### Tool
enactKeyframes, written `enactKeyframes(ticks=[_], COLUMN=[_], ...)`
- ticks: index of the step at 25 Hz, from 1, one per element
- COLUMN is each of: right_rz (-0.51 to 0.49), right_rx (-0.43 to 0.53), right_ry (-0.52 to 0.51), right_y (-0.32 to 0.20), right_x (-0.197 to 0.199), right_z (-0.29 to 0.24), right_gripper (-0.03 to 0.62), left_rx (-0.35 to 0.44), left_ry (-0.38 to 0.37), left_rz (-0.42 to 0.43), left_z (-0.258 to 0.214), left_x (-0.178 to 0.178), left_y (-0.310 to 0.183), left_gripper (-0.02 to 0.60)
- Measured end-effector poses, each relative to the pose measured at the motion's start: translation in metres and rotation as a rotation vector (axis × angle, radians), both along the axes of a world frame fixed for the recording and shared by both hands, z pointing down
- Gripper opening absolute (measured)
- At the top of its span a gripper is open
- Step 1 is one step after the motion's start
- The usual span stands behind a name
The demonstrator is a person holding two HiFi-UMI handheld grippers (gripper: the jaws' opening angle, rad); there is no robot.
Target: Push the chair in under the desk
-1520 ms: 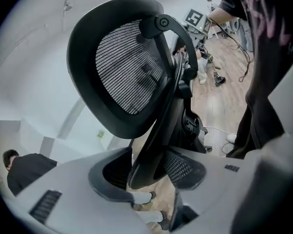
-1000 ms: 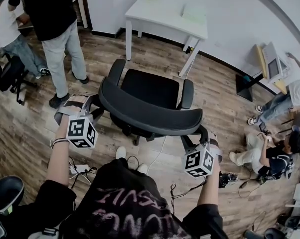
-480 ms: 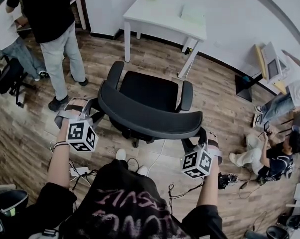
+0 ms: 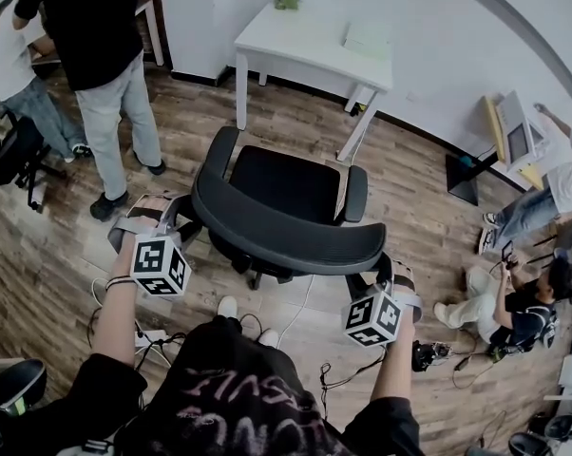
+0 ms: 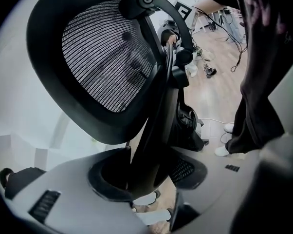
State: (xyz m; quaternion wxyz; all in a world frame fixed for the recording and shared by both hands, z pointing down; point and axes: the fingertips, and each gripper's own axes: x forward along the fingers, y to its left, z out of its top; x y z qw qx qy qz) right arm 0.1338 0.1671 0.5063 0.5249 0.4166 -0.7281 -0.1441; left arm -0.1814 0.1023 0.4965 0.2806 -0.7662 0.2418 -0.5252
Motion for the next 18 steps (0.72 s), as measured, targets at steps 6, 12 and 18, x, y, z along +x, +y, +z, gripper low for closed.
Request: enactKeyframes(ticks=[6, 12, 18], right_rz=[0.012, 0.014, 0.022], right_rx=[0.003, -0.007, -0.027], right_ry=[0.006, 0.013, 0.012], right_y=[-0.024, -0.047, -0.065], right_x=[0.01, 0.013, 0.009], right_z=[-0.002, -0.003, -0.001], right_gripper=[0.259, 0.261, 0.262], left_rx=[-0.002, 0.006, -0.006], left_ry=[0.017, 0.029, 0.034], left_rz=[0.005, 0.017, 0.038], left_z=[-0.002, -0.006, -0.003], left_x=[0.009, 0.01, 0.007], left_y=[-0.021, -0.038, -0.06], left_gripper=[0.227, 0.227, 0.227])
